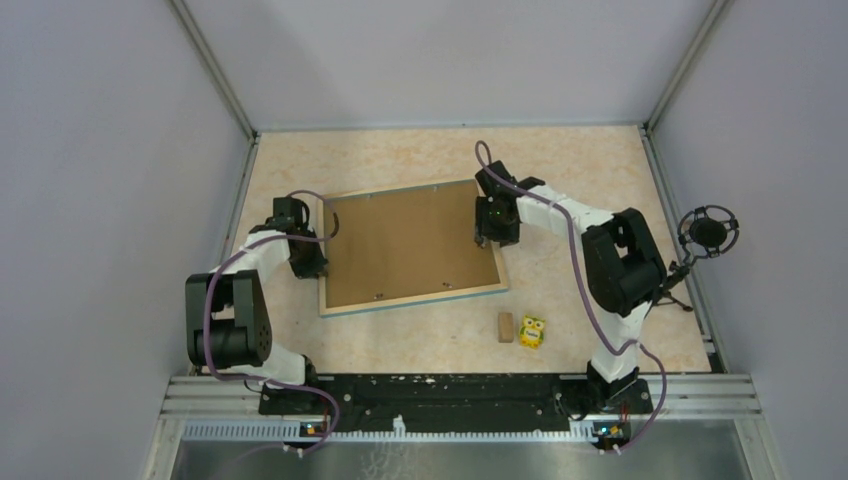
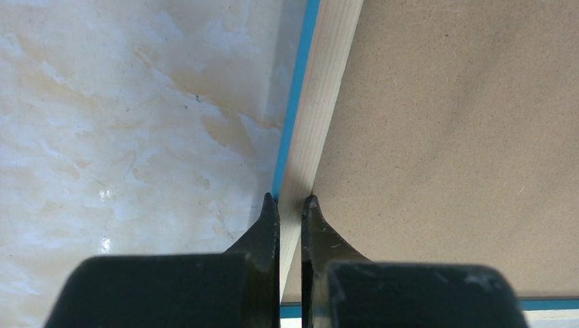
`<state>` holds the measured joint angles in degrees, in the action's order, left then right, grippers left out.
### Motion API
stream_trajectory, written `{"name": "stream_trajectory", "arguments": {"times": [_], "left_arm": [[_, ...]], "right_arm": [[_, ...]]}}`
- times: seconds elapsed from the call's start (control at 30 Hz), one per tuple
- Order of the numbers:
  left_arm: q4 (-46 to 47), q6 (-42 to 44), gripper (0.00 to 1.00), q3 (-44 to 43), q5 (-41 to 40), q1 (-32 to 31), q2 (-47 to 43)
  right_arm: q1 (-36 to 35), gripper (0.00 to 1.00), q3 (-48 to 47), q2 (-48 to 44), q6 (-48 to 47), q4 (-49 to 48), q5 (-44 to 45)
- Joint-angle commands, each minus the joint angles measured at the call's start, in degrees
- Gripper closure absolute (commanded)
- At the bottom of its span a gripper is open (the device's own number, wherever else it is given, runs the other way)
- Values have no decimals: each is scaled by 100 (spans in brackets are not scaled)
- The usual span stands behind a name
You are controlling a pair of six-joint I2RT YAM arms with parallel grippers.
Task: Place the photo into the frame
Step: Install the photo frame at the center of the board.
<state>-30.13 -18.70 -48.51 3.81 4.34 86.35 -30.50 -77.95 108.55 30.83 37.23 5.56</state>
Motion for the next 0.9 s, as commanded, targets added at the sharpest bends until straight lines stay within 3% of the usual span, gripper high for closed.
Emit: {"name": "stream_trajectory", "arguments": {"times": [0.0, 0.5, 0.87], "left_arm": [[104, -354, 100, 111, -80, 41, -90], [96, -345, 100, 77, 8, 41, -45], [90, -327, 100, 79, 55, 41, -31]], "right_arm": [[62, 47, -326, 165, 51, 46, 112], [62, 56, -136, 457, -102, 31, 391], [62, 82, -173, 509, -639, 4, 556]]}}
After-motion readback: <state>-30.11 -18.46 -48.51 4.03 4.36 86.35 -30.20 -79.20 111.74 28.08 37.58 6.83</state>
